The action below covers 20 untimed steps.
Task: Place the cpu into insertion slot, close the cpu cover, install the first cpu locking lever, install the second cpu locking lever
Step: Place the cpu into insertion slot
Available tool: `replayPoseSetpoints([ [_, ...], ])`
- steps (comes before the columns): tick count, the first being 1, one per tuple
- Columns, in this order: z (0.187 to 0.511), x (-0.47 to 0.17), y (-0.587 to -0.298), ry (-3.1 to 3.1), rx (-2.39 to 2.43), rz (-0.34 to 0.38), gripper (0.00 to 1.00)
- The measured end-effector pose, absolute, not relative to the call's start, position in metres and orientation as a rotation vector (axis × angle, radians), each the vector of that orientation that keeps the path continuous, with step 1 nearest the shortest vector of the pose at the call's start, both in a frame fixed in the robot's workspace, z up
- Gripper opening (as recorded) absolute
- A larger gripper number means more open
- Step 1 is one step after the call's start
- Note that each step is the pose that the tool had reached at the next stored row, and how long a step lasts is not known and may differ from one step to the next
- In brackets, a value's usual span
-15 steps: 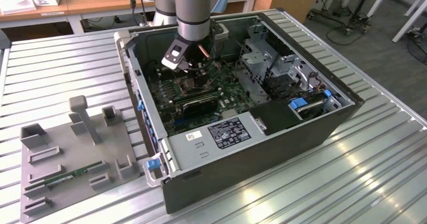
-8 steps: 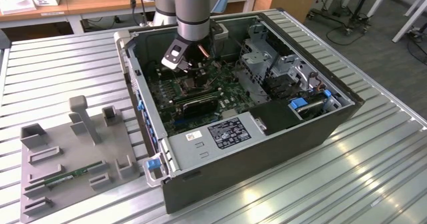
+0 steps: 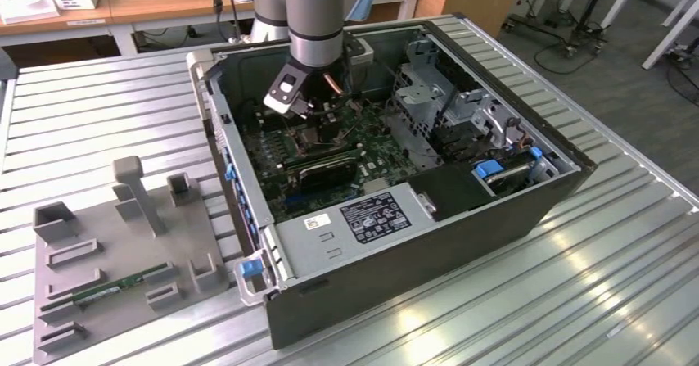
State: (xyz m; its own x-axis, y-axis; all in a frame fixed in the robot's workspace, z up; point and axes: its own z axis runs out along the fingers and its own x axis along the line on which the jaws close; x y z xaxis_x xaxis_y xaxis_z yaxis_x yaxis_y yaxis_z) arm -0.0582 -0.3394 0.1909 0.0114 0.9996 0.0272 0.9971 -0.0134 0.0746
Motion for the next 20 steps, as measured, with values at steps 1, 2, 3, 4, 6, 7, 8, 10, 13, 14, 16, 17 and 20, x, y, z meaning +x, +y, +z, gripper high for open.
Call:
replayPoseSetpoints([
  [1,0.1906,-0.0582,-0.3394,2.182,2.21,0.111,0.54],
  [2,0.1902,-0.0582,-0.3394,2.182,2.21,0.111,0.54],
  [3,0.1899,-0.0582,-0.3394,2.182,2.21,0.111,0.54],
  [4,0.1897,-0.0582,-0.3395,2.182,2.21,0.111,0.54],
  [6,0.1893,-0.0582,-0.3394,2.182,2.21,0.111,0.54],
  [7,0.1893,-0.0582,-0.3394,2.182,2.21,0.111,0.54],
  [8,0.1892,-0.0582,-0.3394,2.182,2.21,0.112,0.54],
  [10,0.1892,-0.0582,-0.3394,2.182,2.21,0.112,0.54],
  [13,0.1889,-0.0581,-0.3393,2.182,2.21,0.113,0.55],
  [14,0.1884,-0.058,-0.339,2.182,2.21,0.116,0.59],
  [16,0.1886,-0.058,-0.3392,2.182,2.21,0.114,0.59],
  [17,0.189,-0.0582,-0.3394,2.182,2.21,0.112,0.67],
  [20,0.189,-0.0582,-0.3394,2.182,2.21,0.112,0.67],
])
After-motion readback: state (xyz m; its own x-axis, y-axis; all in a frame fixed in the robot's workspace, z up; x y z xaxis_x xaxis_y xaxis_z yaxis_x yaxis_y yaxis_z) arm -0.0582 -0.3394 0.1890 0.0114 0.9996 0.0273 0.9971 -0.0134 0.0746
